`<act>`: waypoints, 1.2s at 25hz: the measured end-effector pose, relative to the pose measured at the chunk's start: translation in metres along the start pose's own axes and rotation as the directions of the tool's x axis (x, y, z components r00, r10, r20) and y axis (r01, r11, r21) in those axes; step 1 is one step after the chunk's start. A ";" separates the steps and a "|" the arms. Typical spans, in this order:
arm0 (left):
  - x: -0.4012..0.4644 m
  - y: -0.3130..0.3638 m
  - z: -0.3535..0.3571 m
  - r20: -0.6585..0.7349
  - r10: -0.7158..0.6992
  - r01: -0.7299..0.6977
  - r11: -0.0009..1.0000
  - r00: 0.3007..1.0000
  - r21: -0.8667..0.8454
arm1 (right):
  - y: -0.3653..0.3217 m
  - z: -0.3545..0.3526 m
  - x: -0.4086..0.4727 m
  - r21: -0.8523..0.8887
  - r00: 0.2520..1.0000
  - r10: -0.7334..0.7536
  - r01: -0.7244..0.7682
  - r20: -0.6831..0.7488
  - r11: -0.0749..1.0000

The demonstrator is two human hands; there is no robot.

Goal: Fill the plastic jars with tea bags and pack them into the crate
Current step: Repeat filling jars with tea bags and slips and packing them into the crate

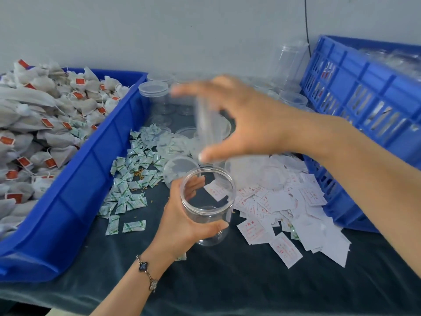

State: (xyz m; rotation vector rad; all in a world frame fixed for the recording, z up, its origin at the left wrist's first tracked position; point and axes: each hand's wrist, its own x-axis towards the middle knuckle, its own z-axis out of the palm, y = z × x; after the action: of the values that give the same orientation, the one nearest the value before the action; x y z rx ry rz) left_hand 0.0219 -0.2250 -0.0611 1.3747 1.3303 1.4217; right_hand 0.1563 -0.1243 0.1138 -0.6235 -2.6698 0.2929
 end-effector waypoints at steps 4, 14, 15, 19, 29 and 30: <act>-0.001 -0.002 0.001 0.006 0.019 -0.019 1.000 1.000 0.001 | 0.037 0.024 -0.055 -0.008 0.813 0.553 -0.564 -0.181 0.826; 0.000 -0.007 0.001 -0.012 0.028 -0.028 1.000 1.000 0.013 | 0.068 0.075 -0.173 0.040 0.501 0.801 -0.839 -0.327 0.542; 0.000 -0.008 0.002 -0.018 0.027 -0.027 1.000 0.999 0.016 | 0.070 0.078 -0.173 0.034 0.498 0.809 -0.845 -0.311 0.533; 0.000 -0.007 0.003 -0.022 0.028 -0.028 0.999 0.999 0.020 | 0.072 0.075 -0.140 0.158 0.529 0.777 -0.783 -0.340 0.602; 0.007 0.035 -0.006 -0.047 0.203 -0.202 0.979 0.978 0.028 | 0.060 0.072 -0.012 -0.107 0.797 0.603 -0.603 -0.040 0.790; 0.014 0.041 -0.015 -0.084 0.234 -0.232 0.972 0.969 0.033 | 0.049 0.071 0.000 -0.125 0.848 0.530 -0.528 -0.021 0.840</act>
State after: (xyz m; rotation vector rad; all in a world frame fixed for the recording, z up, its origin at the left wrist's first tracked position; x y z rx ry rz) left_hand 0.0106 -0.2216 -0.0169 1.5402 1.2753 1.6433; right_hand 0.1455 -0.0889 0.0354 -1.4098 -2.4893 0.2734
